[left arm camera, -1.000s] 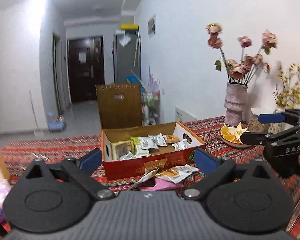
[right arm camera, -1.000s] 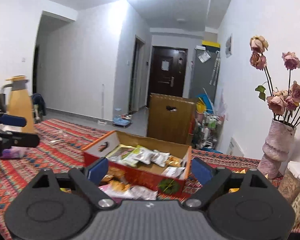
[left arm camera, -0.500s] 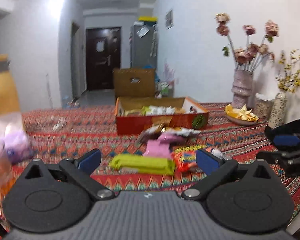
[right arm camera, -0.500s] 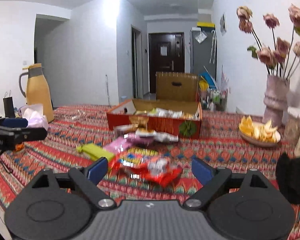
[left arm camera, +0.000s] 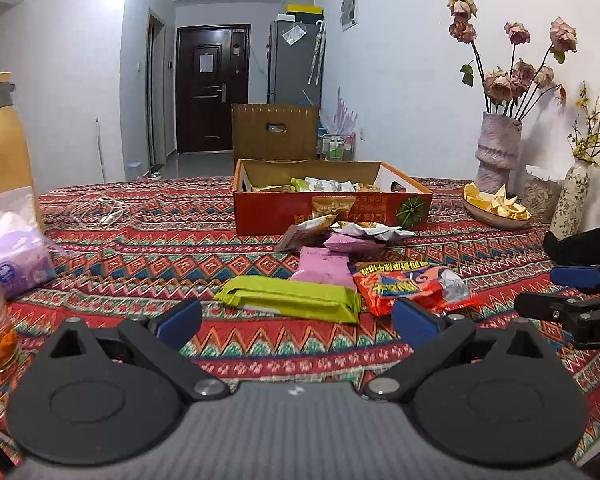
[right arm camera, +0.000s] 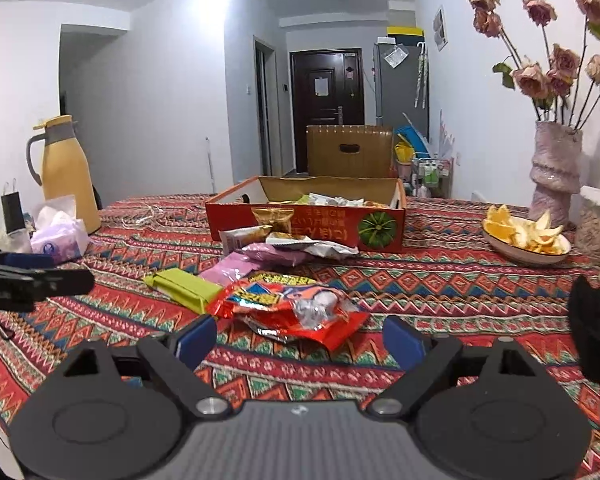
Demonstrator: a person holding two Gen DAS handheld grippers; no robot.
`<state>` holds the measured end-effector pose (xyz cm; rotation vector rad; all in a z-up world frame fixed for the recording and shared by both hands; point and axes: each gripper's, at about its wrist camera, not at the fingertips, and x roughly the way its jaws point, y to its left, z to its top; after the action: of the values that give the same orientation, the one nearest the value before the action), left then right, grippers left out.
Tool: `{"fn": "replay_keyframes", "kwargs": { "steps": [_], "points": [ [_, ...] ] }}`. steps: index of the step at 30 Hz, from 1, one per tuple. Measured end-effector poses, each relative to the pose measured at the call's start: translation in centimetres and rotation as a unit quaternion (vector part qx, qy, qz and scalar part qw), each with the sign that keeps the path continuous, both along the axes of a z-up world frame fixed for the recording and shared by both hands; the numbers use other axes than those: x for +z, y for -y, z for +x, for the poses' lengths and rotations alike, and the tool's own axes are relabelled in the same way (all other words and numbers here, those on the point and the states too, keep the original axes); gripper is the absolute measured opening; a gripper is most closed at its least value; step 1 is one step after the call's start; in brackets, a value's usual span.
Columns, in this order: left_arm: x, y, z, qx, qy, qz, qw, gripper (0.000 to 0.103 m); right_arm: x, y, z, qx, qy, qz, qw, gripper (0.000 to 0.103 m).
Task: Organize snacks
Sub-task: 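Grasp a gold-wrapped packet with the left tool while the right tool grasps a cookie sachet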
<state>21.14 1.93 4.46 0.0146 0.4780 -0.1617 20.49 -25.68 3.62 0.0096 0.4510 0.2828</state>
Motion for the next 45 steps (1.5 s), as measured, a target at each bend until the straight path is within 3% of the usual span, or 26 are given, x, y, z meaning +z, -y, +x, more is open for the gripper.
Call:
{"fn": "replay_keyframes", "kwargs": {
  "steps": [8, 14, 16, 19, 23, 25, 28, 33, 36, 38, 45],
  "points": [
    [-1.1, -0.1, 8.2, -0.012, -0.038, 0.022, 0.999, 0.102, 0.1, -0.6, 5.8, 0.013, -0.005, 0.006, 1.0, 0.088],
    [-2.1, 0.1, 16.0, -0.076, -0.051, 0.021, 0.9956, 0.084, 0.1, -2.4, 12.2, 0.033, -0.021, -0.008, 0.999, 0.081],
    [-2.7, 0.5, 18.7, -0.093, -0.054, 0.034, 0.9936, 0.074, 0.2, -3.3, 14.8, 0.044, -0.024, -0.014, 0.999, 0.078],
    [-3.9, 1.8, 21.9, -0.134, -0.041, 0.082, 0.9867, 0.075, -0.1, -4.6, 18.8, 0.059, -0.034, -0.018, 0.997, 0.074],
    [-5.2, 2.1, 24.6, -0.176, -0.042, 0.077, 0.9805, 0.073, -0.9, -5.9, 22.8, 0.051, -0.045, -0.022, 0.997, 0.072],
    [-5.7, 1.8, 25.4, -0.191, -0.044, 0.066, 0.9783, 0.057, -1.4, -6.2, 24.3, 0.055, -0.057, -0.003, 0.997, 0.072],
    [-6.3, 1.3, 26.2, -0.207, -0.058, 0.029, 0.9762, 0.041, -2.5, -6.6, 26.0, 0.055, -0.075, 0.007, 0.996, 0.063],
    [-6.9, 1.1, 26.7, -0.21, -0.069, 0.028, 0.9748, 0.03, -3.5, -6.9, 26.6, 0.06, -0.086, 0.005, 0.994, 0.057],
    [-6.5, 1.3, 26.5, -0.205, -0.061, 0.032, 0.9764, 0.015, -3.8, -7.0, 26.6, 0.066, -0.083, -0.006, 0.994, 0.055],
    [-5.7, 1.4, 25.9, -0.206, -0.048, 0.036, 0.9767, 0.012, -3.5, -6.9, 26.3, 0.065, -0.083, -0.015, 0.994, 0.045],
    [-1.6, 0.4, 21.4, -0.174, -0.019, 0.002, 0.9845, 0.009, -2.4, -6.4, 23.7, 0.049, -0.065, -0.028, 0.996, 0.04]
  ]
}}
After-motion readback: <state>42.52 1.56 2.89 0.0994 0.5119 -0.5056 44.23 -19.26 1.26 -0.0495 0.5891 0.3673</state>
